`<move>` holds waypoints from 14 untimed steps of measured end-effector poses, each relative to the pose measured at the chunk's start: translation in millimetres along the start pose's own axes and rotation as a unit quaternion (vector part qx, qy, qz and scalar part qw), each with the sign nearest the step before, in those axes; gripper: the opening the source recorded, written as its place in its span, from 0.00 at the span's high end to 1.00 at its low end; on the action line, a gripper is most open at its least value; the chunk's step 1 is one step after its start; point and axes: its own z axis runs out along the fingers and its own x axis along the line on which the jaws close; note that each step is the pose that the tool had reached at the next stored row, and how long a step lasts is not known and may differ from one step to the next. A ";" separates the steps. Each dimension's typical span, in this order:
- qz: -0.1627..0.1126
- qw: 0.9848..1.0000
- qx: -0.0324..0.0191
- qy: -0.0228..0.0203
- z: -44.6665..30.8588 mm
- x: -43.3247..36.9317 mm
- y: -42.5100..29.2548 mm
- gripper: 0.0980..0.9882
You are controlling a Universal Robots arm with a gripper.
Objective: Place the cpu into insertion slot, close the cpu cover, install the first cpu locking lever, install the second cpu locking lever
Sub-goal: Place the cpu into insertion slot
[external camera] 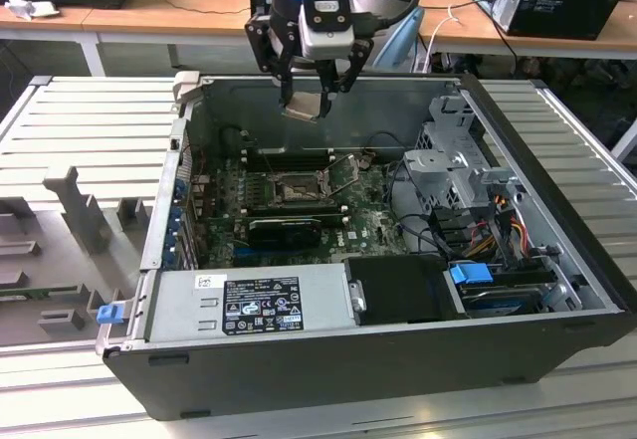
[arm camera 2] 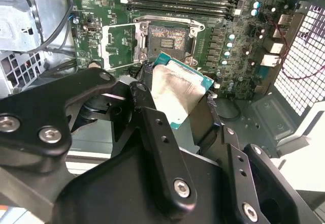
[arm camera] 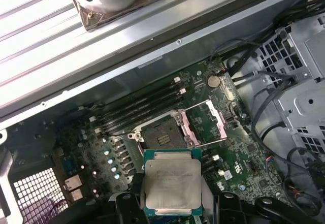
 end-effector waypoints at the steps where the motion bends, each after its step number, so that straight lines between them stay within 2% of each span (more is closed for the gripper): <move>1: 0.006 1.000 0.000 -0.001 0.0 0.0 0.0 0.52; 10: 0.037 0.999 -0.001 -0.003 0.2 -0.2 0.1 0.52; 14: 0.058 0.998 -0.001 -0.005 0.4 -0.2 0.1 0.52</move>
